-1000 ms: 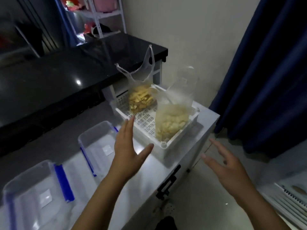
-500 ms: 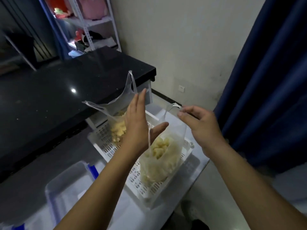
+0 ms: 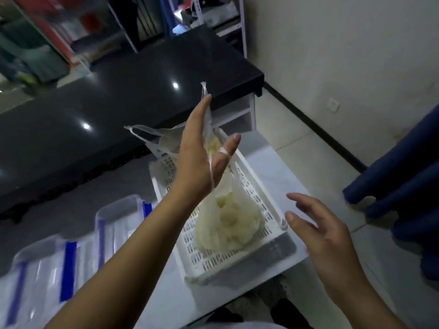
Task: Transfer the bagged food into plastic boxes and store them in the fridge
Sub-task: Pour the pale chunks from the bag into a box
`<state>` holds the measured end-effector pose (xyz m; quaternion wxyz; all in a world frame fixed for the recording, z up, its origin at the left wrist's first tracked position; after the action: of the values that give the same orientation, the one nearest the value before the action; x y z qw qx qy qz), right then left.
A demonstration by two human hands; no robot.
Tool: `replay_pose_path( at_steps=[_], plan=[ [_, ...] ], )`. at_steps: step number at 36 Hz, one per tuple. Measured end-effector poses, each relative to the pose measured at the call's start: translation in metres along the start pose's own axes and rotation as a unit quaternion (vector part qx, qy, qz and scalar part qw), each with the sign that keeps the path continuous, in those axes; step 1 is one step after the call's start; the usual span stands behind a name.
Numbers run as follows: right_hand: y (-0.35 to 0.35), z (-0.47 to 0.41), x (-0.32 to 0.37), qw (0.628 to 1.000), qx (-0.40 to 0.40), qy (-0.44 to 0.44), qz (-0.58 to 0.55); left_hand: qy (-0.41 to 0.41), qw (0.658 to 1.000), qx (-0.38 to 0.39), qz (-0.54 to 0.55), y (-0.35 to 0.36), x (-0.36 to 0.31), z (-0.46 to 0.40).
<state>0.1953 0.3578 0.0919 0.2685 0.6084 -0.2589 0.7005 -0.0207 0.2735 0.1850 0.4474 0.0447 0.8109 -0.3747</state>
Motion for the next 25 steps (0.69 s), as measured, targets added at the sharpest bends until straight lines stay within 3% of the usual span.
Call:
replay_pose_path(
  at_steps=[11, 16, 20, 25],
  plan=[
    [0.026, -0.014, -0.039, 0.964, 0.125, 0.158, -0.174, 0.000, 0.993, -0.087, -0.074, -0.033, -0.027, 0.002],
    [0.040, -0.021, -0.035, 0.941, 0.161, 0.171, -0.243, 0.036, 0.989, -0.110, -0.091, -0.052, -0.053, -0.004],
    [0.061, -0.026, -0.035, 0.895, 0.201, 0.224, -0.330, 0.053, 0.989, -0.111, -0.082, -0.067, -0.071, -0.004],
    [0.094, -0.021, -0.036, 0.810, 0.245, 0.278, -0.455, 0.108, 0.981, -0.125, -0.096, -0.093, -0.087, 0.002]
  ],
)
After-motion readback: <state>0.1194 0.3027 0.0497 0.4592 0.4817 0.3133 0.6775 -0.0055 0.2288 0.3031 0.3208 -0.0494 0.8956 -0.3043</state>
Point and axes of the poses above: each hand's wrist, its own z-axis away from the middle knuckle, its own y-axis out of the palm, x = y × z, the point moved 5 cm from there along -z, towards the middle knuckle, and after that the axes turned 3 degrees about x, right-handed, at the moved point
